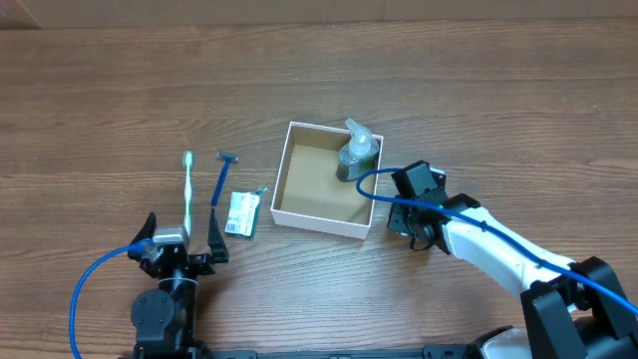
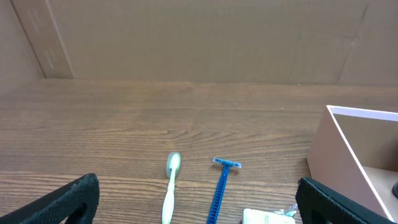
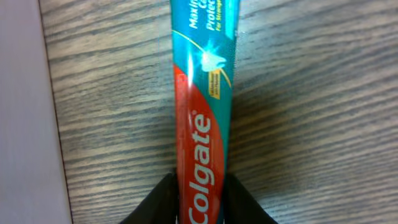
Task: Pack container
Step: 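Lift the toothpaste tube with the right gripper toward the box edge, then lower the toothpaste tube into the box beside the soap bottle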
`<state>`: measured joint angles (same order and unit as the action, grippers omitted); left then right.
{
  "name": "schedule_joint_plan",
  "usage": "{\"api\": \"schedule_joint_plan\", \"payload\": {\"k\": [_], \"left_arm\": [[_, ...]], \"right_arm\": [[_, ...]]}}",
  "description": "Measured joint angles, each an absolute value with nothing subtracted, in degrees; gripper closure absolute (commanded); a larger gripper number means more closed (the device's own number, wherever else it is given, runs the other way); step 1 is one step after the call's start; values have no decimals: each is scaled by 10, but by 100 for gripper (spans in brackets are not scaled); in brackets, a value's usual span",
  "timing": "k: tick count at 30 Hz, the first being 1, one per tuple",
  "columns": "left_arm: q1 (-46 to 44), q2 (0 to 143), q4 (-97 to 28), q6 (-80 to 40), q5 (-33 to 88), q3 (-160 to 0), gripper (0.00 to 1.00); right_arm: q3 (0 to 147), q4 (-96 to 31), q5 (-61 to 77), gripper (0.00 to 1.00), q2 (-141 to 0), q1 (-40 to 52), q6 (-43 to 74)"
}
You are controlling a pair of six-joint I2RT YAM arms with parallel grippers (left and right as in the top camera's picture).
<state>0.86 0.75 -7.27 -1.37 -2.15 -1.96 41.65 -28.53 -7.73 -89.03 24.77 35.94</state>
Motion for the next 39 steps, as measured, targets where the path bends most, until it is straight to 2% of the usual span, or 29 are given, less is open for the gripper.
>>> {"api": "schedule_joint_plan", "payload": {"k": [6,13,24,29,39], "left_arm": [[9,8,-73,-14,-22,-20,0],[9,8,-72,-14,-22,-20,0],[9,8,-73,-14,-21,-20,0],[9,8,-73,-14,-22,-20,0],[9,8,-73,-14,-22,-20,0]], "right_arm": [[423,-309,-78,88,-890,248,358],[454,-384,-96,88,-864,248,350],[558,-493,-87,86,-665,254,307],[562,-493,-48,85,-633,292,294],[562,-448,-16,80,-672,397,262]]}}
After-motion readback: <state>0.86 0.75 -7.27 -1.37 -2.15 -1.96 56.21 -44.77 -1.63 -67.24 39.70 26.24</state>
